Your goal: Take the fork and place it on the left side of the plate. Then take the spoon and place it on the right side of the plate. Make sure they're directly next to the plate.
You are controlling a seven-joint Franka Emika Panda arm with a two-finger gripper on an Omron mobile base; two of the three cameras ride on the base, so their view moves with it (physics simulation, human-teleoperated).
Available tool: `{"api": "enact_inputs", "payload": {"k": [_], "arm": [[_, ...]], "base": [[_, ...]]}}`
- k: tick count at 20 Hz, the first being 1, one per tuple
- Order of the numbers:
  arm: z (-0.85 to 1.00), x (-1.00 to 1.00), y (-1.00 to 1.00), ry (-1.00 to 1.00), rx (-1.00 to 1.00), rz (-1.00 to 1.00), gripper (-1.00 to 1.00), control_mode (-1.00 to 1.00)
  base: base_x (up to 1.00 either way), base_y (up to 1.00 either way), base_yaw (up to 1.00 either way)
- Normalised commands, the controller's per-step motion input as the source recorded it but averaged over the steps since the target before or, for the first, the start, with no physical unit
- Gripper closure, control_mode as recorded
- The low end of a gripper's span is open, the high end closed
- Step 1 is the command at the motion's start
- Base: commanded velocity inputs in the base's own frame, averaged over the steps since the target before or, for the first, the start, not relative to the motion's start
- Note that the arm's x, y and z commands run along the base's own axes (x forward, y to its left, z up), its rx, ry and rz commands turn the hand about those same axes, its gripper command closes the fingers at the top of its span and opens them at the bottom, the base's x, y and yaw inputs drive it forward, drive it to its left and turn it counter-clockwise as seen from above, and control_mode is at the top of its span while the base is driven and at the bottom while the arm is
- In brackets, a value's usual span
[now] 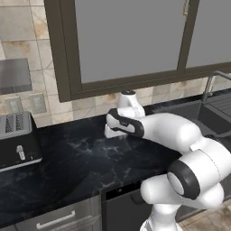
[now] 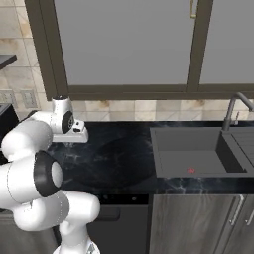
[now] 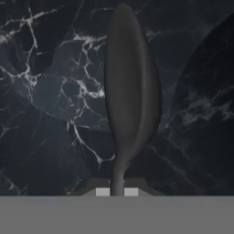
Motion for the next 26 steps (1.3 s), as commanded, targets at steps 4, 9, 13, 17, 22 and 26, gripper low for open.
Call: {"api": "enact_inputs", "payload": {"k": [4,9,13,17,22,26], "arm": [[0.34,-0.25,-0.11,-0.04,0.00,0.00,1.00,-1.00],[0.11,-0.08,-0.01,-0.02,0.00,0.00,1.00,-1.00],[0.00,0.00,0.00,0.00,0.00,0.00,1.00,-1.00],[0.00,0.00,0.00,0.00,0.00,0.00,1.00,-1.00],[0.00,0.00,0.00,0.00,0.00,0.00,1.00,-1.00],[0.00,-0.11,0.00,0.00,0.00,0.00,1.00,1.00]], "base": [[0.00,0.00,0.00],[0.00,0.00,0.00],[0.00,0.00,0.00],[0.00,0.00,0.00],[0.00,0.00,0.00],[-0.39,0.00,0.00]]}}
